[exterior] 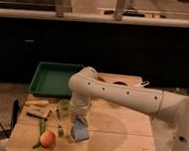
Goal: Place sponge in paper cup
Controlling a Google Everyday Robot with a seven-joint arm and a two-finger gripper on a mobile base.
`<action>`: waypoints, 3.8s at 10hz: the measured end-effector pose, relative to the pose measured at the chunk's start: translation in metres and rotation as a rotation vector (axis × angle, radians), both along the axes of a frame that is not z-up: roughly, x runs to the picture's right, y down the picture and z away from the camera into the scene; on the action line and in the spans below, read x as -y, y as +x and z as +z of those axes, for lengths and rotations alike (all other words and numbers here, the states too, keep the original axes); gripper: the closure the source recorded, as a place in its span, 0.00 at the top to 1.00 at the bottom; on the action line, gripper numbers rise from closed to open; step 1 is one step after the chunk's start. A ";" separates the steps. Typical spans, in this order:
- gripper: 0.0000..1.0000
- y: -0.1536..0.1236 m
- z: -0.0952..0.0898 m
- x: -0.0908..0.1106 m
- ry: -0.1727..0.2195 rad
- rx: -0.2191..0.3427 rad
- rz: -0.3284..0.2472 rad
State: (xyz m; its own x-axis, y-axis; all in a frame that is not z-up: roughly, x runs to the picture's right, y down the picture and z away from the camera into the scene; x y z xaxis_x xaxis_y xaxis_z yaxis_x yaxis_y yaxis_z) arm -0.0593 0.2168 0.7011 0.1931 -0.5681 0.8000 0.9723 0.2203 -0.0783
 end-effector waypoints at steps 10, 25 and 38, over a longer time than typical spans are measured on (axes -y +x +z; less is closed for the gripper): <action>0.80 0.005 -0.002 0.004 0.004 0.004 -0.002; 0.80 0.008 -0.004 0.028 0.079 -0.006 -0.032; 0.80 0.008 -0.004 0.028 0.079 -0.006 -0.031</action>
State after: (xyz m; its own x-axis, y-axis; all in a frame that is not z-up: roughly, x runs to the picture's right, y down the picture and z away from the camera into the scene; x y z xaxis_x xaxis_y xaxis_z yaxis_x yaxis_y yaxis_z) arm -0.0508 0.1892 0.6969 0.1794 -0.6353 0.7511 0.9783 0.1958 -0.0681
